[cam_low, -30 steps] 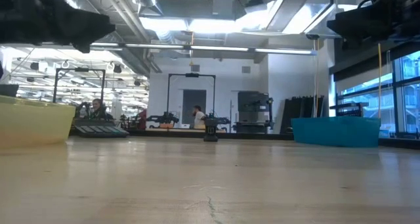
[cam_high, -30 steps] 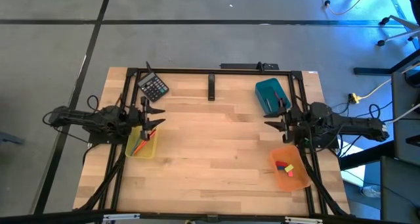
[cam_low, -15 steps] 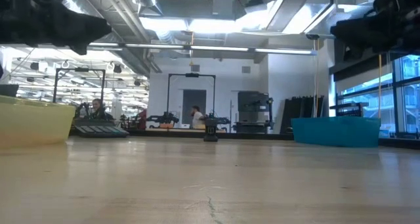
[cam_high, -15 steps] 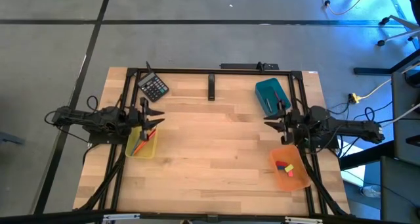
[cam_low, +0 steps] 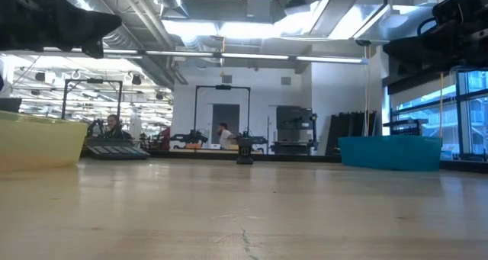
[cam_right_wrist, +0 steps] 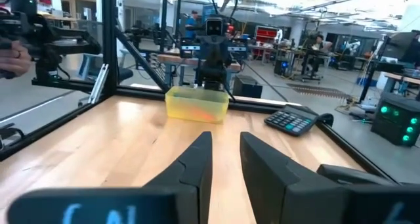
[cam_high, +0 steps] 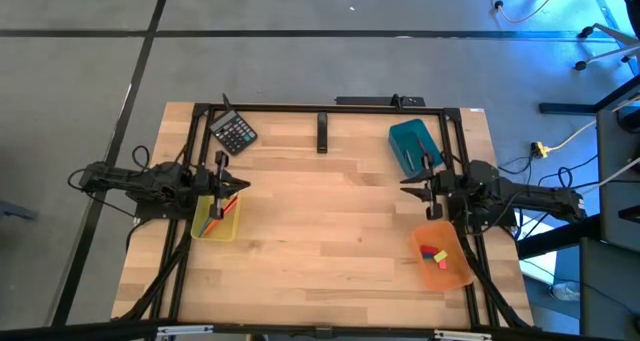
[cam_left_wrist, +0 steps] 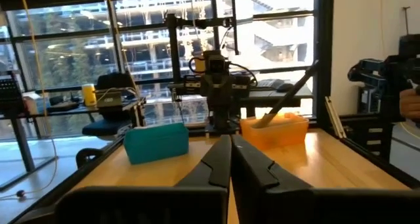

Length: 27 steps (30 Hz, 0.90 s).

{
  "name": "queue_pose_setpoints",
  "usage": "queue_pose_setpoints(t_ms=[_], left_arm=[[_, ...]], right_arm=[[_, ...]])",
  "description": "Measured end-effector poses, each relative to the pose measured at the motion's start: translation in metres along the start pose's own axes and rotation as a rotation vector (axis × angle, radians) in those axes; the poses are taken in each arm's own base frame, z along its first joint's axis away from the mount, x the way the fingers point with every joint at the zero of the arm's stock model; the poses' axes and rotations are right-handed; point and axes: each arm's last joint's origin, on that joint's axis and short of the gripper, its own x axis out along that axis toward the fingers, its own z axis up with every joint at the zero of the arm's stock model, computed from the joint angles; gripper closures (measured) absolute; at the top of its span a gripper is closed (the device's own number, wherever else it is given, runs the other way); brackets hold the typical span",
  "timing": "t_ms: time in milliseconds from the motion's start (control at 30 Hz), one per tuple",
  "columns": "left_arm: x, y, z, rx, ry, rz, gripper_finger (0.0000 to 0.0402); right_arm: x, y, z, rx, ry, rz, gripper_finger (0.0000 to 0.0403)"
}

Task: Sort crayons/erasers/pens/pencils in bins
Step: Return to Home Position

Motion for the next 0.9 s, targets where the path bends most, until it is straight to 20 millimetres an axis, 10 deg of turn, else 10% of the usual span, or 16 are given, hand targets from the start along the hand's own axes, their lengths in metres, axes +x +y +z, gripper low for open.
queue_pose_setpoints(t_ms=[900], left_arm=[[-0.0002,-0.0027,-0.0048,0.026,0.043,-0.084,0.0381]], right_arm=[[-0.0011,-0.0044,0.0043,-0.053,-0.049,0.012,0.0384]])
